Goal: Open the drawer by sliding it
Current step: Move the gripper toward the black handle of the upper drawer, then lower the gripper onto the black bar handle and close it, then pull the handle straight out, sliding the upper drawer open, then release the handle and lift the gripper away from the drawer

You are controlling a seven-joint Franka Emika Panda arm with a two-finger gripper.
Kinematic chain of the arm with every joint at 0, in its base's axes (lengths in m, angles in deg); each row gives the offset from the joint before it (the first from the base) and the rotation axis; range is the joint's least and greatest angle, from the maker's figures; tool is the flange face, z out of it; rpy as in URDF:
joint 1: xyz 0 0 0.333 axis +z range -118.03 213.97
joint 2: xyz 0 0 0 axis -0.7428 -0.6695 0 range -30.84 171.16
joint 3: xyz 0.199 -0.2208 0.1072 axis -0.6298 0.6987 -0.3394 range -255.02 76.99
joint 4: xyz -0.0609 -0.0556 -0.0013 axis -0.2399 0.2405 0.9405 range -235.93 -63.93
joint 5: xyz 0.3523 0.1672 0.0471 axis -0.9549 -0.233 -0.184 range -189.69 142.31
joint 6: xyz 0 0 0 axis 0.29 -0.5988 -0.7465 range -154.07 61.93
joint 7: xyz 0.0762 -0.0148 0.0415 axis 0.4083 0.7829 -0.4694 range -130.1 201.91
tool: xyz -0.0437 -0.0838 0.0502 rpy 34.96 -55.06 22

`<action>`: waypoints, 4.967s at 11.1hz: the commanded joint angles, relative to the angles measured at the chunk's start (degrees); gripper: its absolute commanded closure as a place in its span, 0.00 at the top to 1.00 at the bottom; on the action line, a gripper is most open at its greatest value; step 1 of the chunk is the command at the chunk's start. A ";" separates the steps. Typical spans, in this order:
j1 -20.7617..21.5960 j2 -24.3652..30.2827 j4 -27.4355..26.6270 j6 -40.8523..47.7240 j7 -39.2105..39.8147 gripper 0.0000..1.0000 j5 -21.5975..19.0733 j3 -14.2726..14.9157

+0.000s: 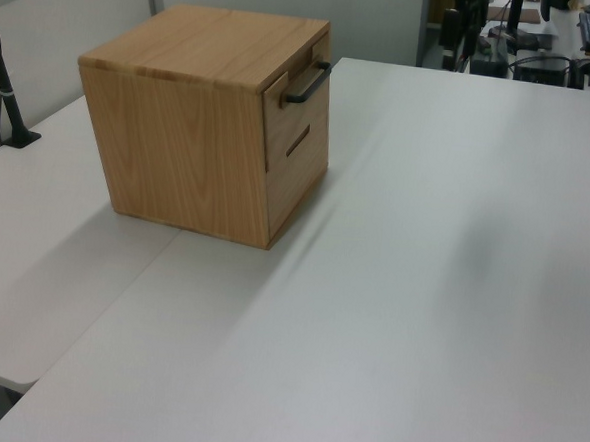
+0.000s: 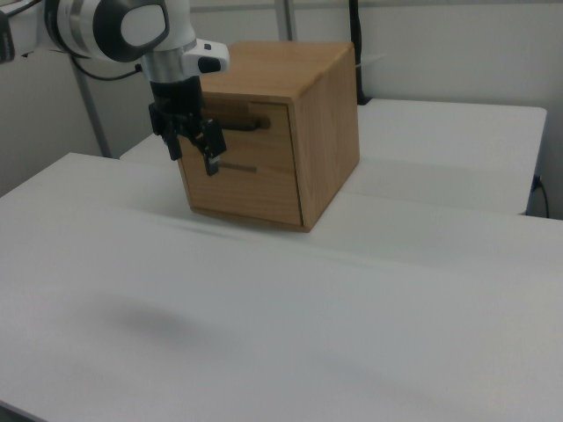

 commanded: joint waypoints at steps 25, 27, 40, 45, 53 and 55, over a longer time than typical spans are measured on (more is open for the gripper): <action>7.75 -13.48 0.81 -45.34 -81.86 0.00 5.37 -1.62; 7.66 -11.91 -1.38 -44.90 -78.96 0.00 4.67 -1.70; 5.03 14.11 -25.72 -27.86 -48.99 0.00 -7.99 -1.53; 5.03 17.98 -27.76 -19.51 -43.44 0.30 -8.08 -0.74; 3.27 17.20 -16.62 -1.16 -5.65 1.00 -5.46 -0.56; 3.18 16.76 -12.74 1.33 5.40 1.00 0.24 -0.82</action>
